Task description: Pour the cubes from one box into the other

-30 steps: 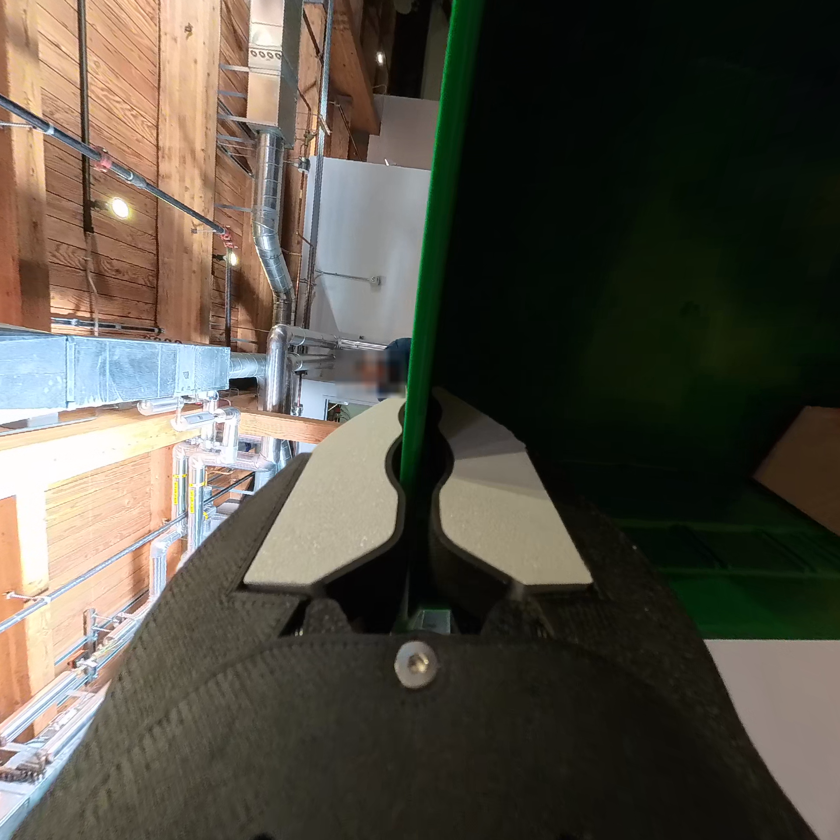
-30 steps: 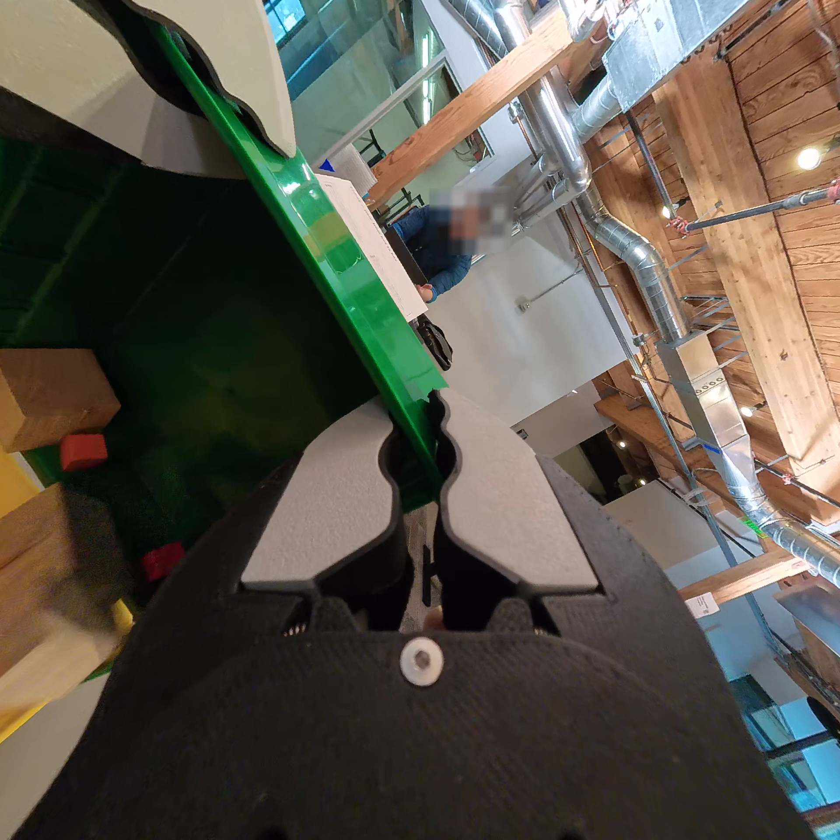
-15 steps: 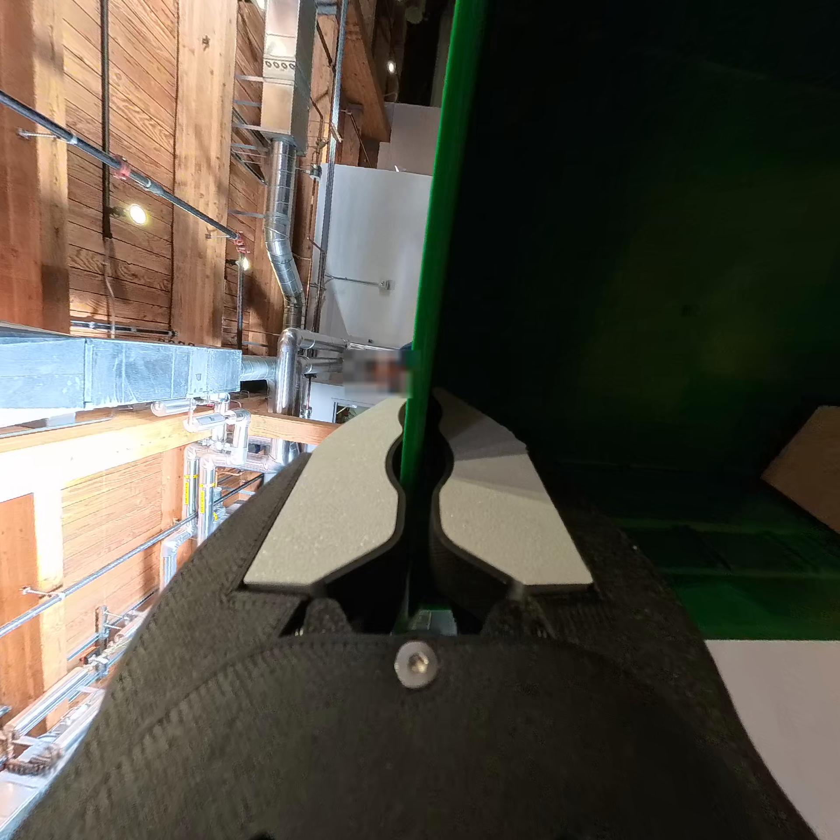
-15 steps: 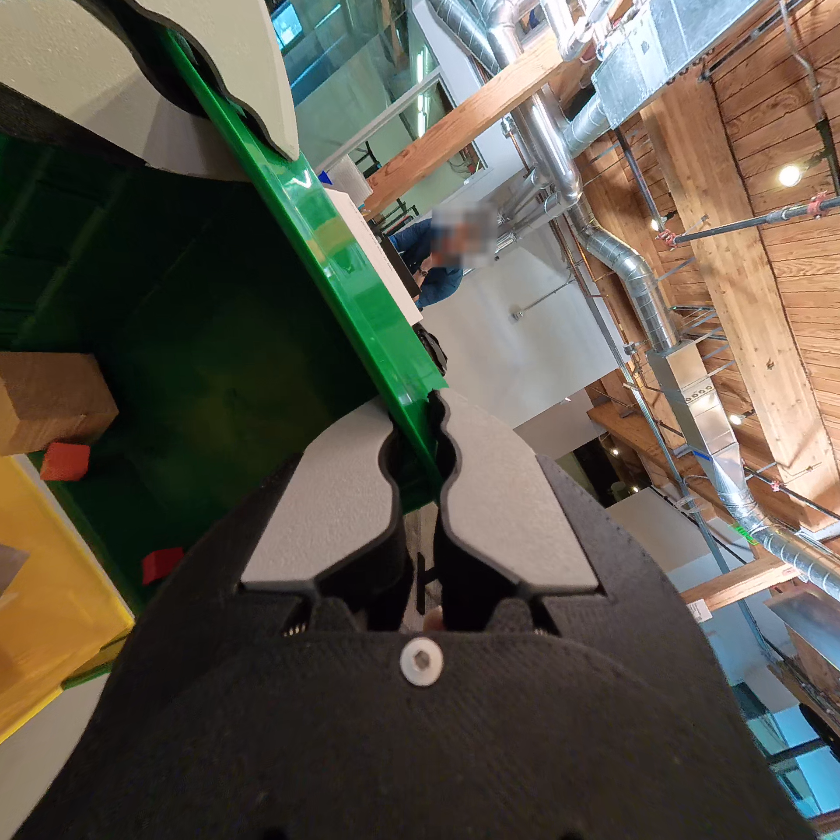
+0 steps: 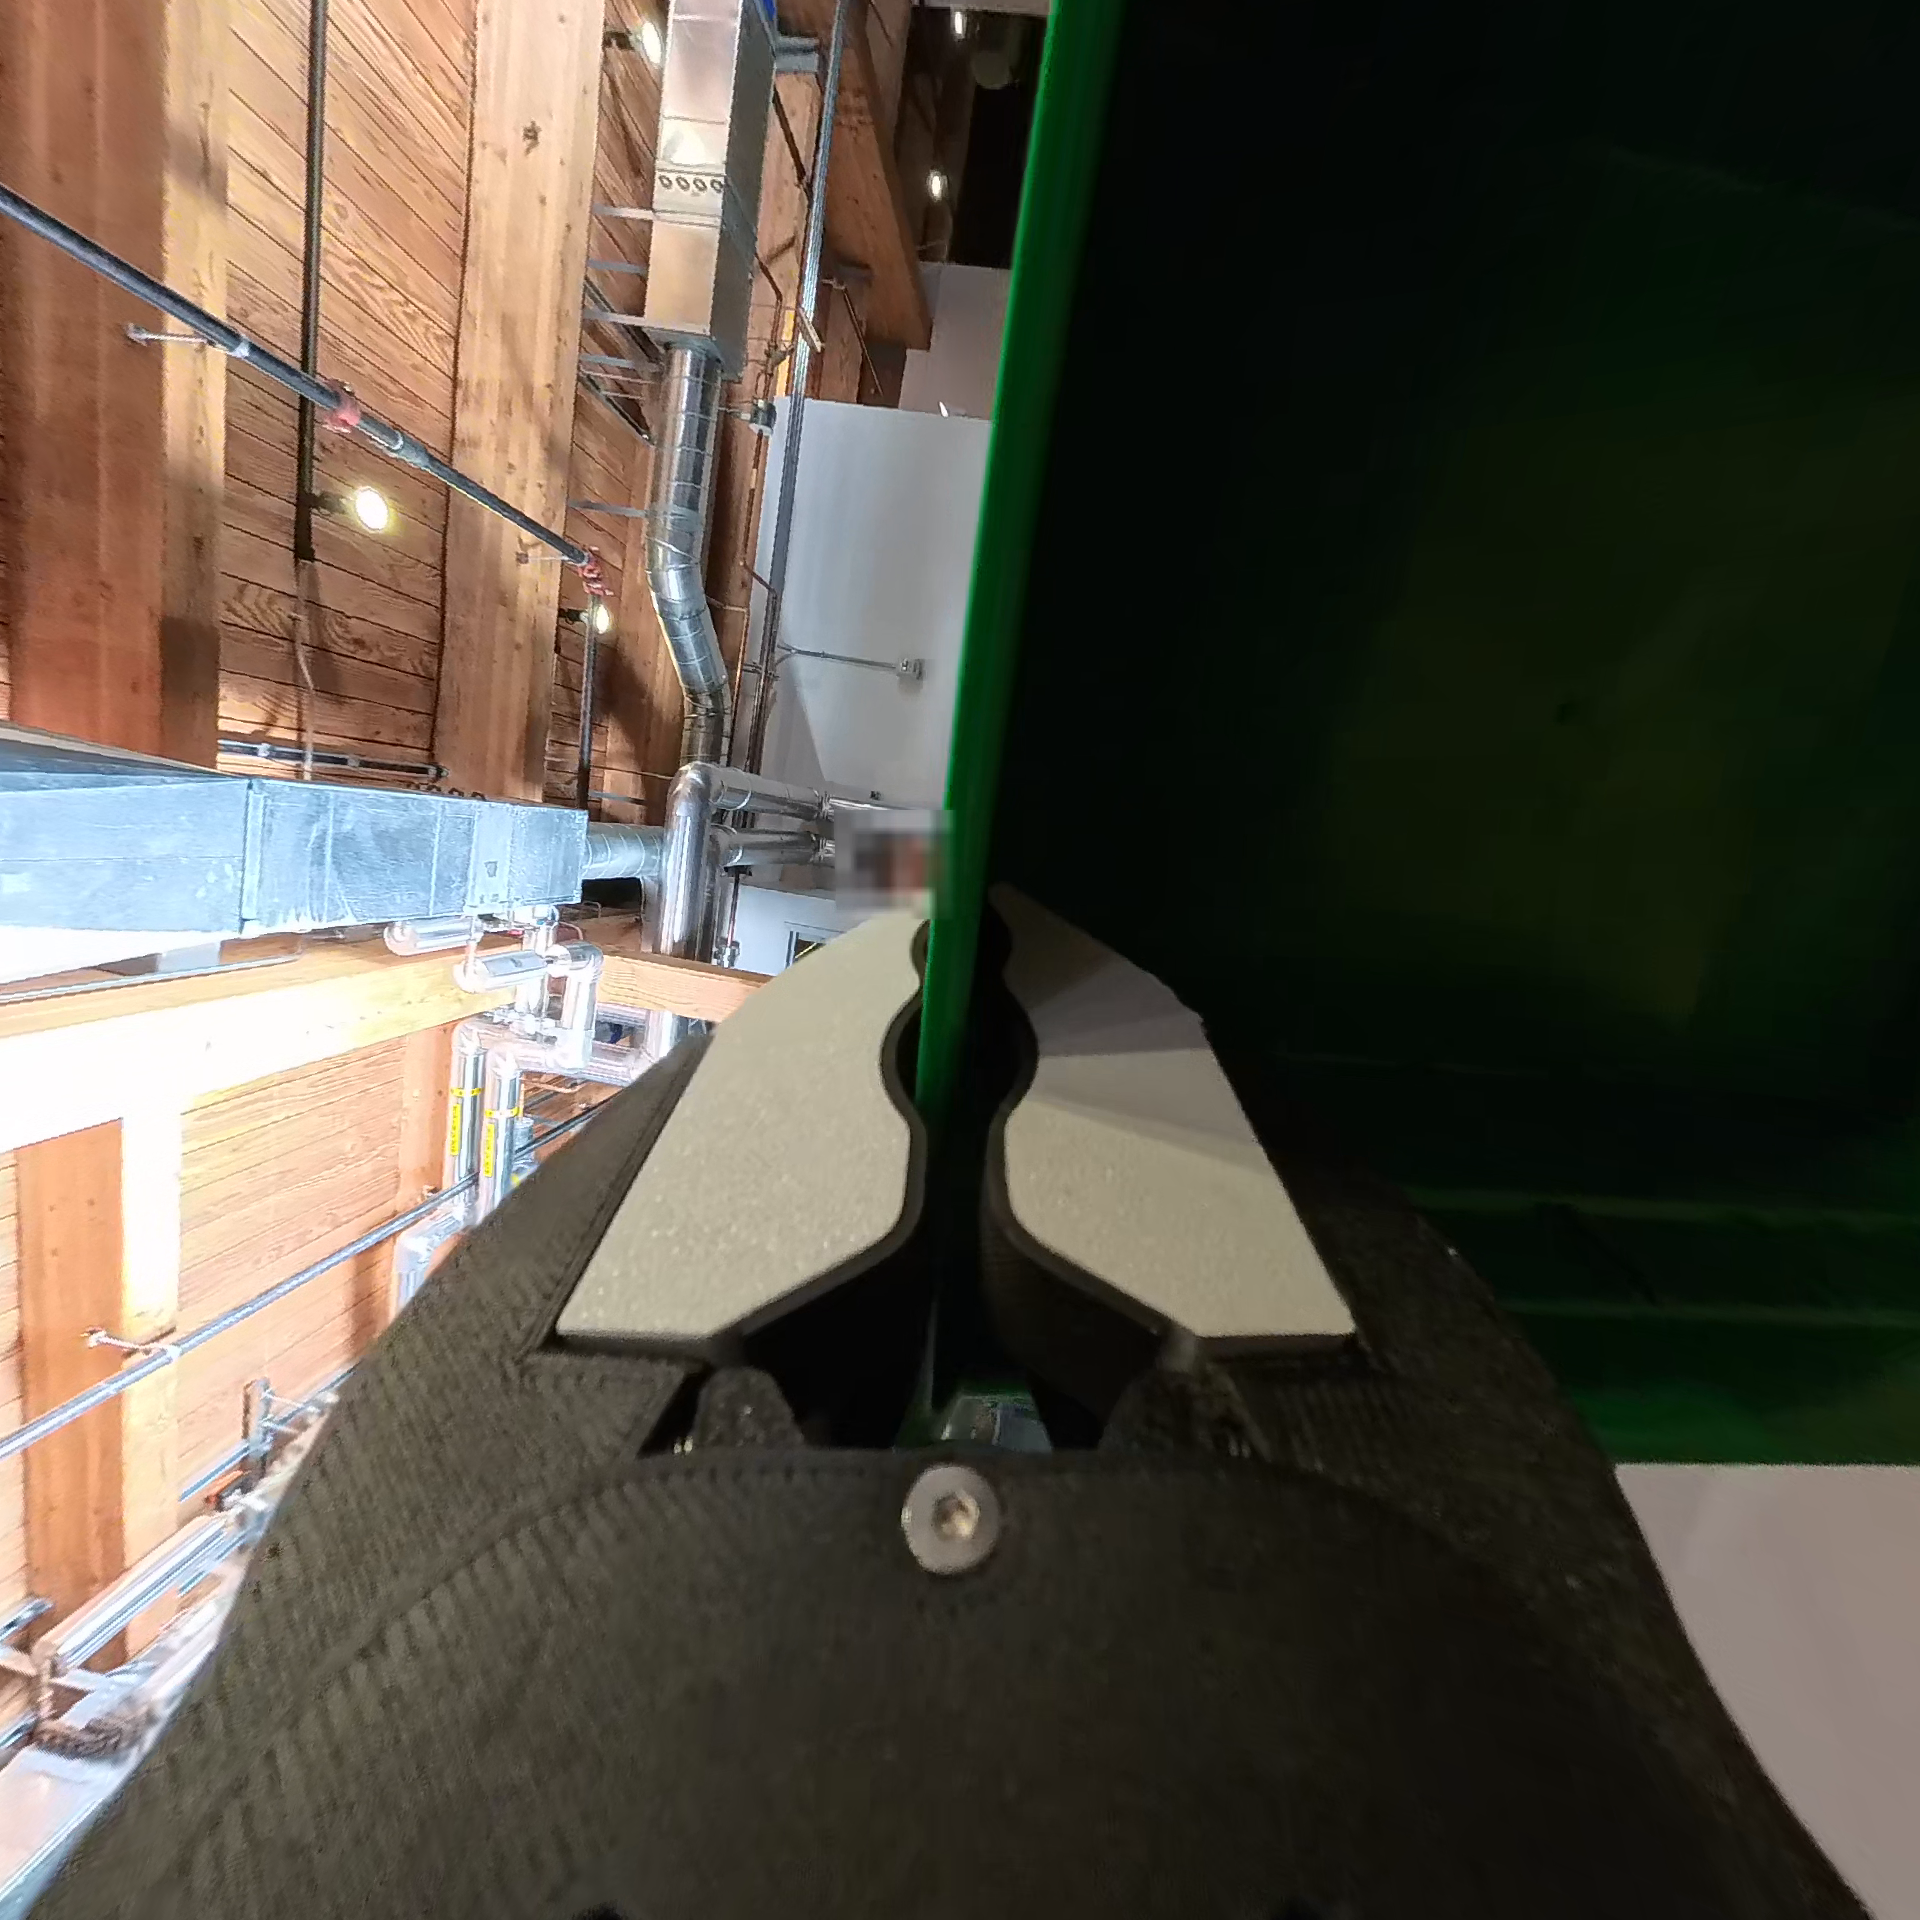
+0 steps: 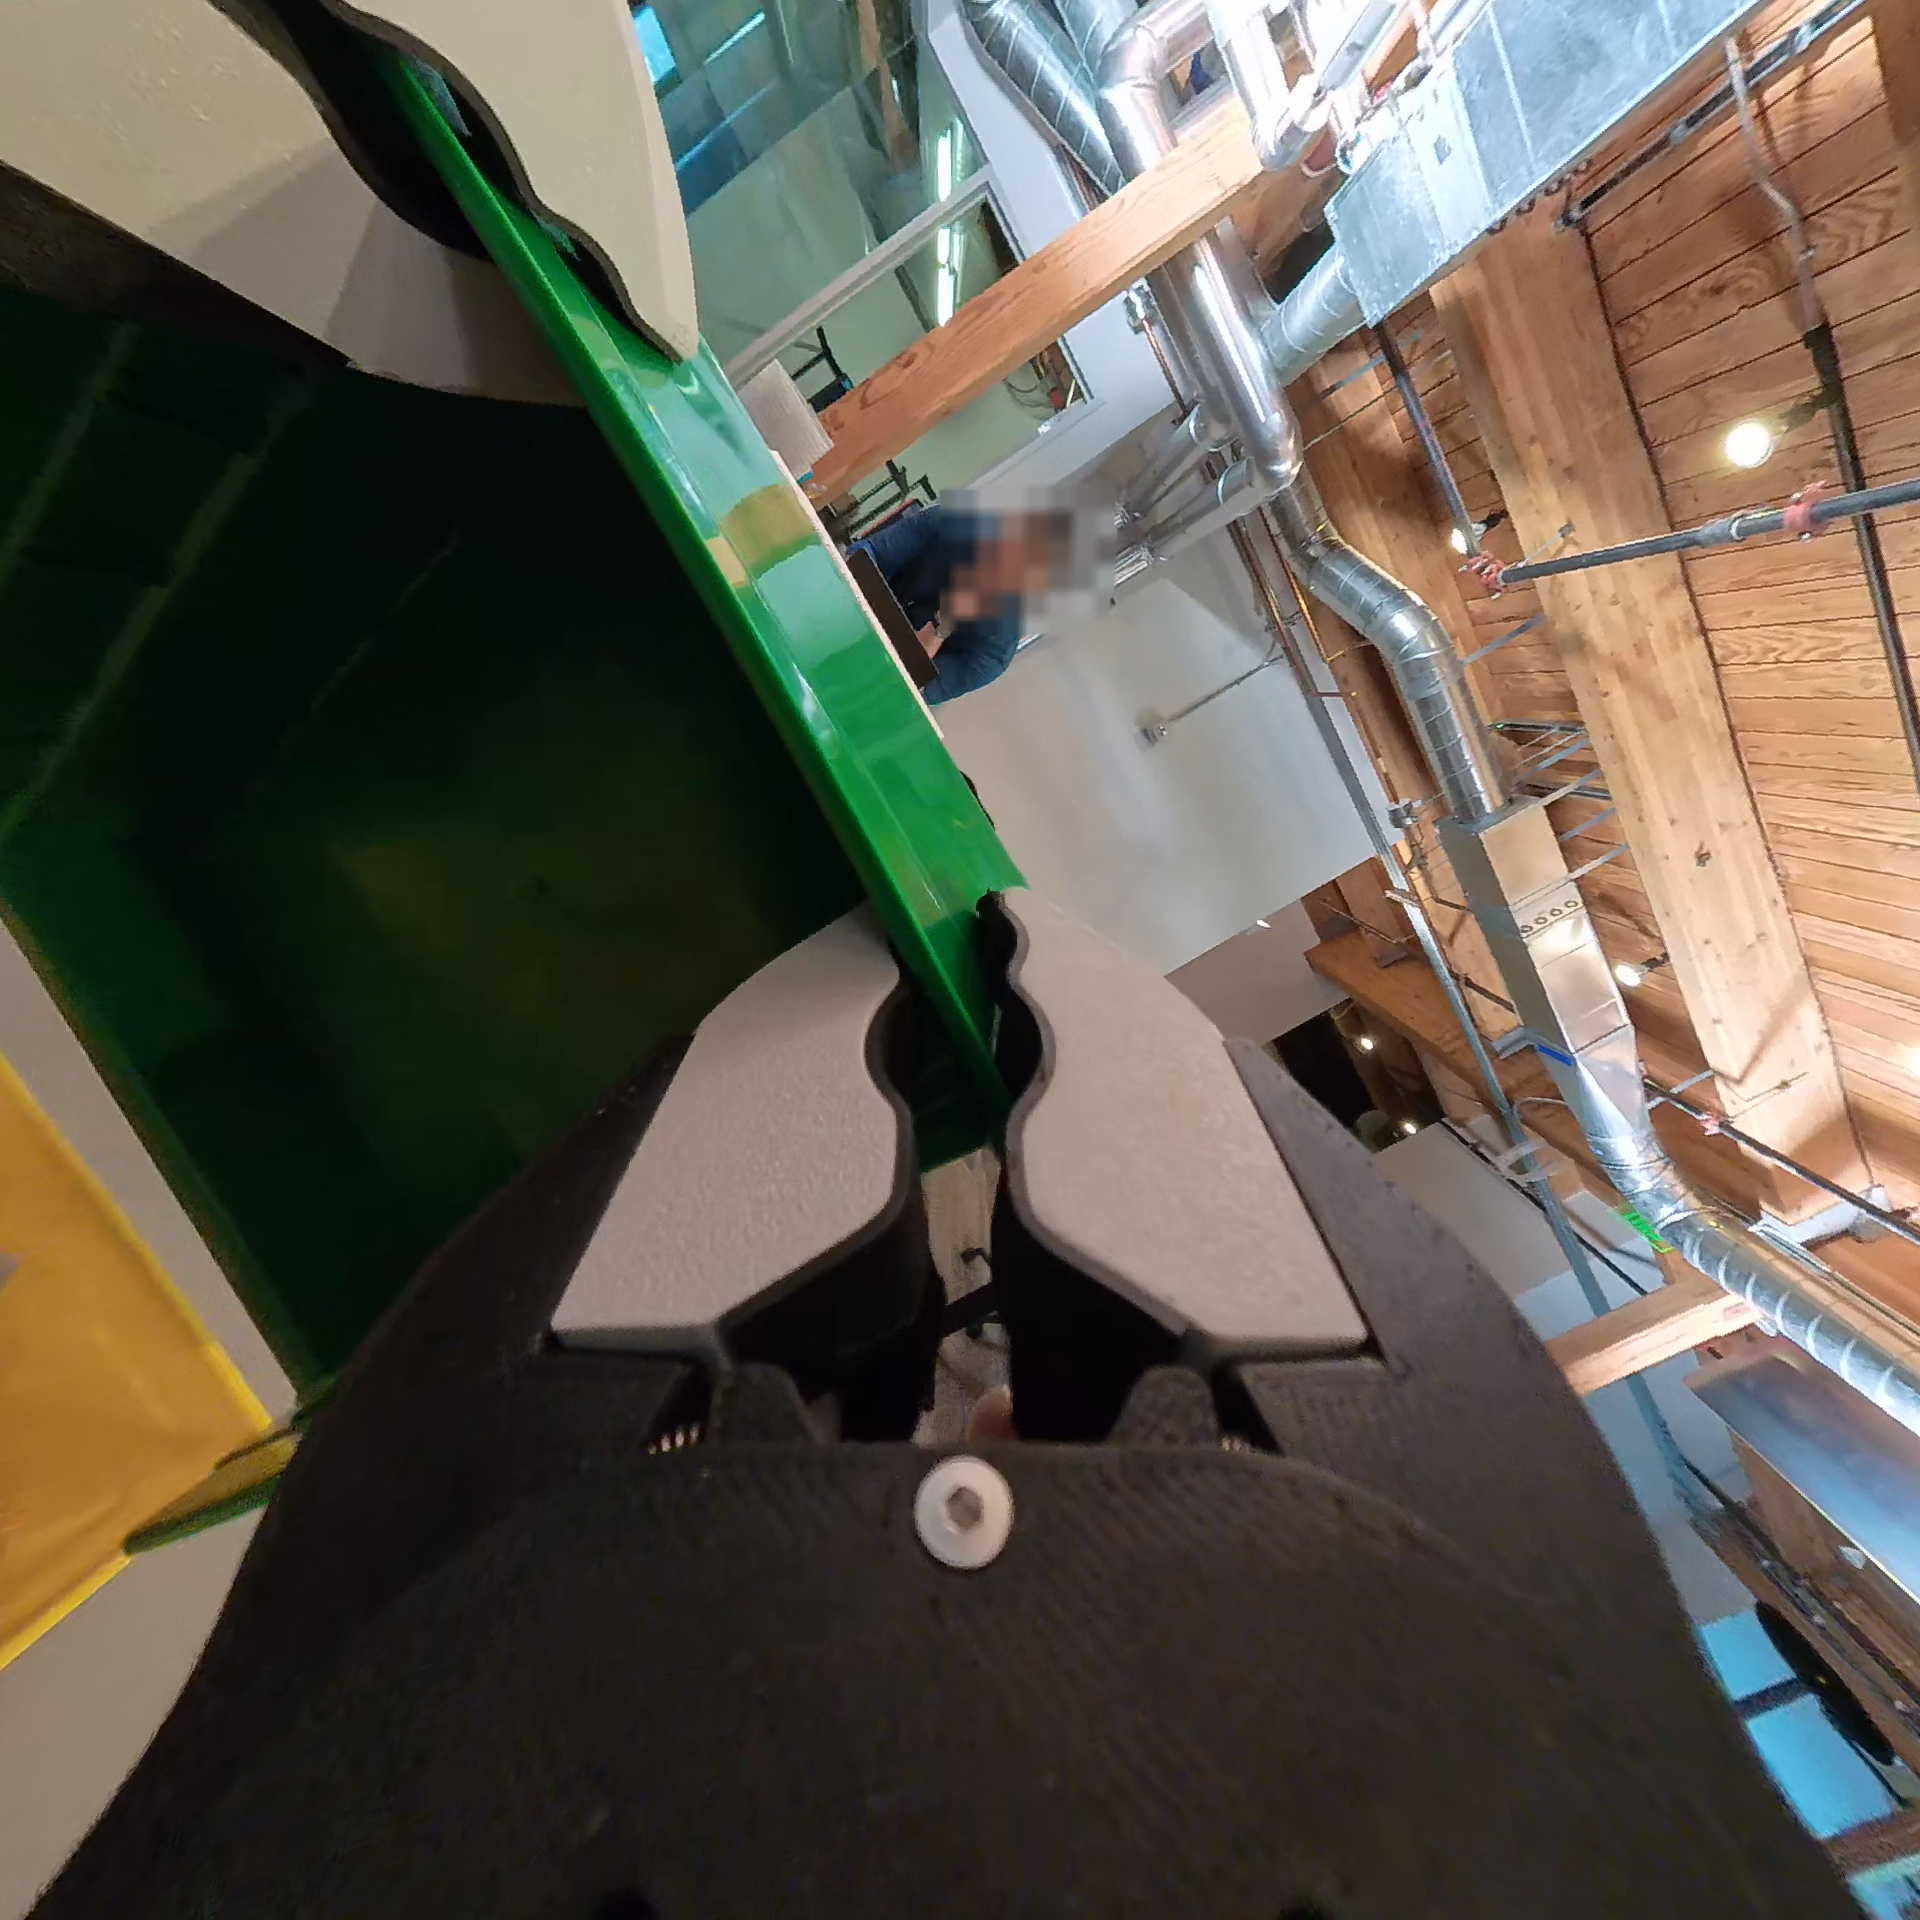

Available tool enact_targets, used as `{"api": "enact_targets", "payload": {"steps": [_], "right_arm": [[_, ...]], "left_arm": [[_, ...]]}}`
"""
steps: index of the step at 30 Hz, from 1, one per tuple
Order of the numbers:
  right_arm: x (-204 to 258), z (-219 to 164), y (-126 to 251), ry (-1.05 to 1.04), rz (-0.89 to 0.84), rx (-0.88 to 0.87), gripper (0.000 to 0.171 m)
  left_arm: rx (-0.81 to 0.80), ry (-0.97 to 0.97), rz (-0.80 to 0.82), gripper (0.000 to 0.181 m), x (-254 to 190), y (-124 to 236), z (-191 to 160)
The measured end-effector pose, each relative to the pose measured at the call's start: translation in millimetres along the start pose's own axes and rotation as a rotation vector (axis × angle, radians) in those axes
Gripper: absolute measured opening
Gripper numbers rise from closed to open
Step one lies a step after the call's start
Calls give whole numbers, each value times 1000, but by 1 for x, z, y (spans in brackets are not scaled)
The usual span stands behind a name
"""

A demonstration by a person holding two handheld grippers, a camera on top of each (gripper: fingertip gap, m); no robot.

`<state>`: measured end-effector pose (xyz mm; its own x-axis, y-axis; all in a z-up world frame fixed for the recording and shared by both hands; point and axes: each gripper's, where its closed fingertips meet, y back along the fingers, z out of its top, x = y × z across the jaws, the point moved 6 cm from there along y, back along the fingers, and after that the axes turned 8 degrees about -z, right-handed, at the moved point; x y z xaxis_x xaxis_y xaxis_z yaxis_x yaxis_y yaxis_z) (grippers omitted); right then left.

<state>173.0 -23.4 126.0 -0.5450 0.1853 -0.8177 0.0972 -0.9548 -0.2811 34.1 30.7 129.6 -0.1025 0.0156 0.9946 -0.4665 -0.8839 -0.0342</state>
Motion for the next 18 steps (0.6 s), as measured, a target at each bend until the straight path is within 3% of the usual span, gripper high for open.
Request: {"api": "enact_targets", "payload": {"steps": [6,8,9,14,18], "right_arm": [[-7,12,0,3,17,-21,0],[-10,20,0,4,36,-48,4],[-14,25,1,-14,43,-60,15],[-43,33,9,-156,16,-68,38],[-43,14,13,-231,91,42,39]], "left_arm": [[-5,15,-10,4,12,6,-3],[-2,32,-44,4,16,7,-8],[9,43,-71,3,18,8,-13],[84,133,-197,4,34,15,-53],[170,206,-294,4,45,27,-103]]}}
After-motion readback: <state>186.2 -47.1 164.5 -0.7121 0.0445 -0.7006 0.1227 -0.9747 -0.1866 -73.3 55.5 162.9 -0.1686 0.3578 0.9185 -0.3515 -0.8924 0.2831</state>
